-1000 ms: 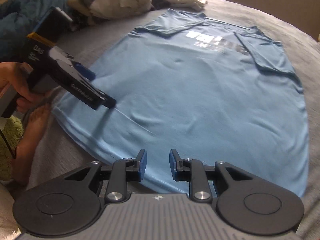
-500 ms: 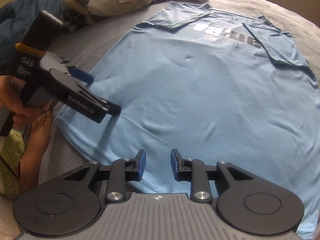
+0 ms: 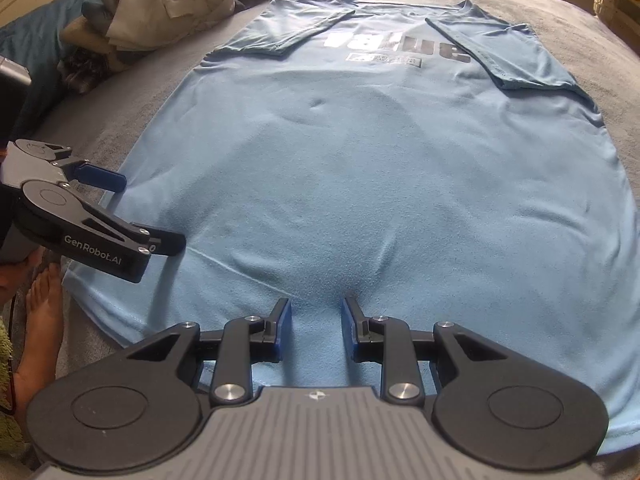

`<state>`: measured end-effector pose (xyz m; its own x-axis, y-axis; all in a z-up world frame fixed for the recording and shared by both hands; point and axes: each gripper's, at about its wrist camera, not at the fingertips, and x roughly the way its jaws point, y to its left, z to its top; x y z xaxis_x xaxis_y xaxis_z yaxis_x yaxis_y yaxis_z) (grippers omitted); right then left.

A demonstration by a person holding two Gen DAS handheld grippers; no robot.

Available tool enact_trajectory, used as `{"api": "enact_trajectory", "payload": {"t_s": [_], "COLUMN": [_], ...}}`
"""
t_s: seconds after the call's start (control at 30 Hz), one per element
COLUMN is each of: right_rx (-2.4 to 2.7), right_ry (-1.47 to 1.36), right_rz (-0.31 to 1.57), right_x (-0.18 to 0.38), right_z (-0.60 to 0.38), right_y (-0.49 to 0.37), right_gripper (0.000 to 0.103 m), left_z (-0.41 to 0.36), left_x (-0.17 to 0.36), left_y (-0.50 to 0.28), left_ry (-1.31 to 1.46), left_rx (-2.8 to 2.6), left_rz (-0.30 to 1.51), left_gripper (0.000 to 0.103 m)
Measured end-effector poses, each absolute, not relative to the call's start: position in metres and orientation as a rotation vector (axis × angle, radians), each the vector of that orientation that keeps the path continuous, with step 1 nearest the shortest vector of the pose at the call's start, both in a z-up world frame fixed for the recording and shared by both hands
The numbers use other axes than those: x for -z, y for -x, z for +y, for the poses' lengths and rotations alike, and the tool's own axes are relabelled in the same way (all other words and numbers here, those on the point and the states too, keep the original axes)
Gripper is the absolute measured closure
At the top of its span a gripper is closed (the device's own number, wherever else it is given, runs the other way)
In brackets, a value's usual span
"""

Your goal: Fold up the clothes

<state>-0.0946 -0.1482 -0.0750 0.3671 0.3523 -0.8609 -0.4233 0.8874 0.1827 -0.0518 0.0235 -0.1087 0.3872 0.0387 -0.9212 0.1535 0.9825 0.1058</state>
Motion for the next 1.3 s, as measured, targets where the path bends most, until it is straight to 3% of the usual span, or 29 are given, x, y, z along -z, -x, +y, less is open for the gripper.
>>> {"api": "enact_trajectory", "payload": {"t_s": [0.3,0.7,0.8,0.87,1.03,1.3], "right_rx": [-0.469,-0.534,-0.542,-0.544,-0.547,-0.548], "right_ry": [-0.087,-0.2,-0.204,-0.199,-0.19,-0.22], "right_rz": [1.072,1.097,1.104,1.108,1.107,1.122], "right_x": [0.073,0.071,0.071,0.07,0.067,0.067], "right_z": [-0.155,-0.144,-0.14,-0.138,-0.134,-0.134], "right_y": [0.103,0.105,0.106,0.106,0.109,0.109], "right_gripper": [0.074,0.074,0.074,0.074,0.074,0.073], "left_z": [0.038,0.102,0.116,0.121,0.123,0.13], "left_x": [0.108,0.088,0.089,0.09,0.095,0.095], "left_y": [0.061,0.093,0.098,0.1,0.099,0.101], "left_ry": [-0.139,0.001,0.058,0.098,0.162,0.216], "left_rx": [0.116,0.192,0.2,0.212,0.27,0.319], "left_rz": [1.126,1.205,1.228,1.229,1.231,1.225], "left_gripper": [0.0,0.002,0.012,0.029,0.049,0.065]}}
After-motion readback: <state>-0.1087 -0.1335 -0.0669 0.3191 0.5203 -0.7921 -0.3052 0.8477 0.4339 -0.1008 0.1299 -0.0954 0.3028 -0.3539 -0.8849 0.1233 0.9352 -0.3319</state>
